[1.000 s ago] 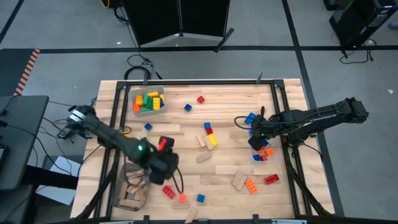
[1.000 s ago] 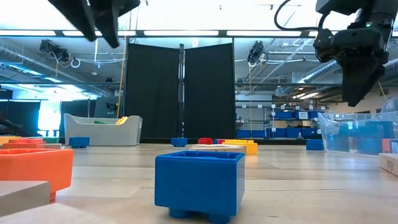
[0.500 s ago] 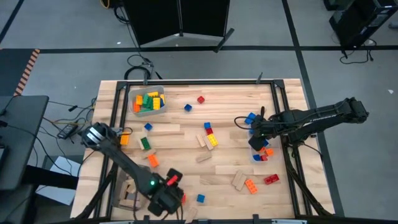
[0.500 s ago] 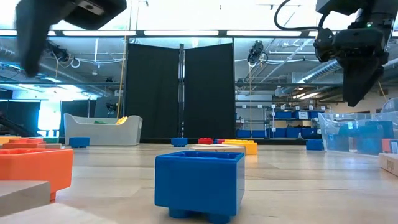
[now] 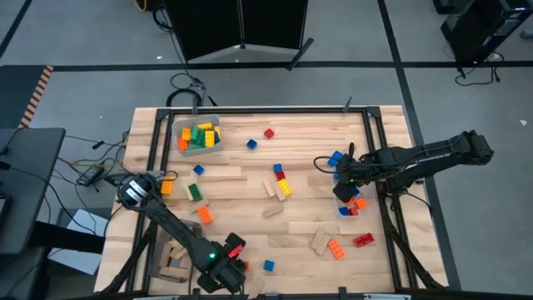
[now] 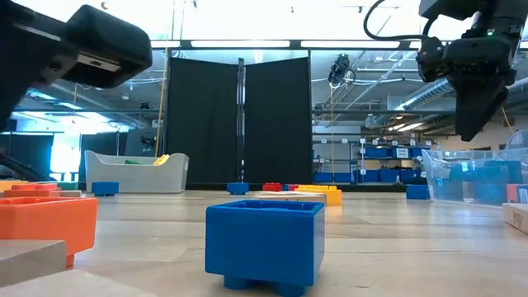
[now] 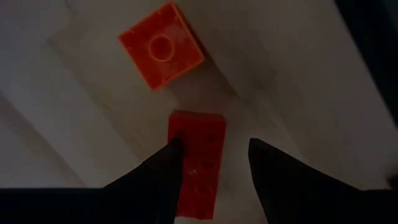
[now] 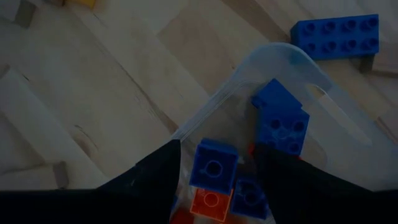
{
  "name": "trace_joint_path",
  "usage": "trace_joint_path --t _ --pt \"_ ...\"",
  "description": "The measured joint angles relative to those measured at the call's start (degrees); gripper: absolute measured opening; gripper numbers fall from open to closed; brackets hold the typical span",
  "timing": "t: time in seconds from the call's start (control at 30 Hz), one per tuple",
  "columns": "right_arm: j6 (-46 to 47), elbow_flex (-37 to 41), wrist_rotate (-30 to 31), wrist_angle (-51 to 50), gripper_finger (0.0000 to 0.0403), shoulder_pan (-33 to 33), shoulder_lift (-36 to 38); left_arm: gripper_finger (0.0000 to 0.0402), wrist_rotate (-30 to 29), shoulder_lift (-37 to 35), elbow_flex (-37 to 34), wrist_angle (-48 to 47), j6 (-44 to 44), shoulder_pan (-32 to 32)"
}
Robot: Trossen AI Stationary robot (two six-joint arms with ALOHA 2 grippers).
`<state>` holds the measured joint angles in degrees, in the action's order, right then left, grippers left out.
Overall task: Sort blocks by size
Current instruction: Put the large red game piece into the gray bin
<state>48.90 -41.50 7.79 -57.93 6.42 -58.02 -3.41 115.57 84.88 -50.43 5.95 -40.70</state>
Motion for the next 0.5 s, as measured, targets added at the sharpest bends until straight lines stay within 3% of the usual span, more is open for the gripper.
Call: trace_joint_path --t 0.5 --pt "0.0 0.0 0.0 -0.02 0.022 0.0 0.0 0.0188 -2.46 -0.05 0.29 -0.2 0.66 1.2"
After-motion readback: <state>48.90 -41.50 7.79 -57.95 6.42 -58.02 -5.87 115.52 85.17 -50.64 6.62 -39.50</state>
